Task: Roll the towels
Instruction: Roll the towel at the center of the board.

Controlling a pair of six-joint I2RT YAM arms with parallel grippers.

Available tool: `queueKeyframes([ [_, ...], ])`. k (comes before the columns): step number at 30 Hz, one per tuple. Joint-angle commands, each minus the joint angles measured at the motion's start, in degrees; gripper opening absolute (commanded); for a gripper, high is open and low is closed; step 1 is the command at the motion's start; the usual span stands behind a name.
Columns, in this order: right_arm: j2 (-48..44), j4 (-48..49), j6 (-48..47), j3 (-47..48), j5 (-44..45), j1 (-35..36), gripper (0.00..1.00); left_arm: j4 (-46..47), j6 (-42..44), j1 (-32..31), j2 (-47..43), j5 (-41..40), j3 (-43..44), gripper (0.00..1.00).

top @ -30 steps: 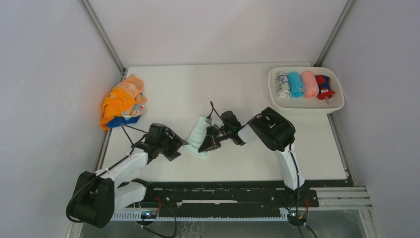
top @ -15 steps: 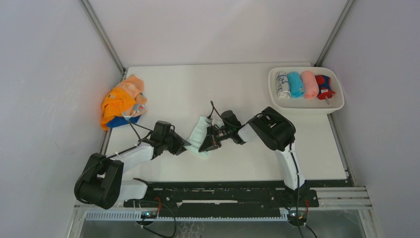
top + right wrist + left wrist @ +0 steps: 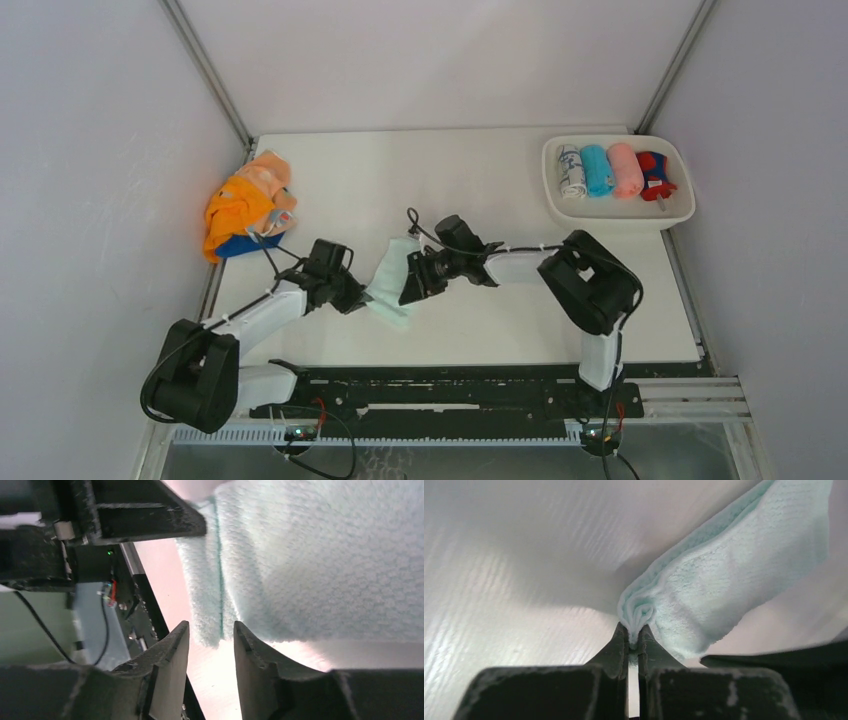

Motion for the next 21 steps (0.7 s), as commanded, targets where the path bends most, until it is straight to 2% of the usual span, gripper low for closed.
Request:
queueKeyframes([
  [1,-8.24,-10.79,-16.9,2.24,16.25,5.45,0.42,-9.58,4.51,0.27,-0.89,-3.33,4.97,0.0],
  [4,-11.37,-12.83,-24.07,2.58,27.92,11.67,0.49,-11.93,5.61,0.53,0.37,-3.17,6.58,0.0],
  [12,-10.74,-9.49,-38.43,2.62,53.21,25.06,0.52,-12.93,6.59,2.17,2.12,-0.61,6.98,0.0],
  [16,-8.79,-6.65,-44.34,2.6,60.29,30.47,0.52,-13.25,7.36,3.42,3.23,0.57,7.22,0.0],
  [21,-6.18,-4.98,-48.37,3.37,64.06,34.23,0.53,-13.49,8.1,4.35,4.26,1.48,7.78,0.0],
])
